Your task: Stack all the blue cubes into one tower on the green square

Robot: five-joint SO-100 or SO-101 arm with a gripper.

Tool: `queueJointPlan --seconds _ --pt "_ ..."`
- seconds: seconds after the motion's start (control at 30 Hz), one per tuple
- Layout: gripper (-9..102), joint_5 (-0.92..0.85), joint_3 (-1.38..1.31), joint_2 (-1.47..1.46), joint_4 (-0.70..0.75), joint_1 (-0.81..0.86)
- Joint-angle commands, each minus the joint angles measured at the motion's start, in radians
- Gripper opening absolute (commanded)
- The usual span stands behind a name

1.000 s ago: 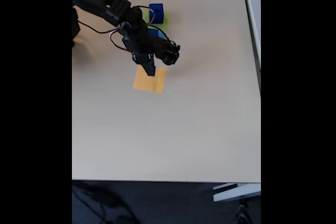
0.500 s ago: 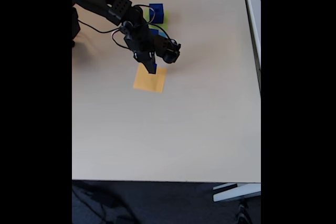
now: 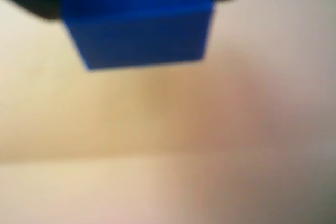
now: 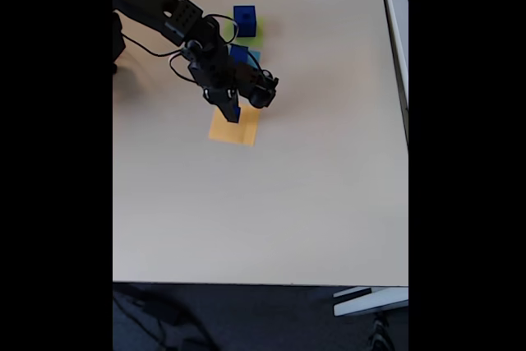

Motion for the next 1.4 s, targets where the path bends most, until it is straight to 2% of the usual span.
queueJointPlan --seconds 0.0,0.7,0.9,1.13,1.3,1.37 --pt "9 -0.006 0.003 0.026 -0.028 0.005" --pt "17 -0.014 0.014 0.028 -0.052 0.000" --pt "19 -0.020 -0.071 0.031 -0.060 -0.051" --pt "26 0.018 -0.184 0.064 -0.055 -0.138" --pt "39 0.043 -0.184 0.127 -0.066 -0.190" --pt "40 0.061 -0.169 0.161 -0.069 -0.215"
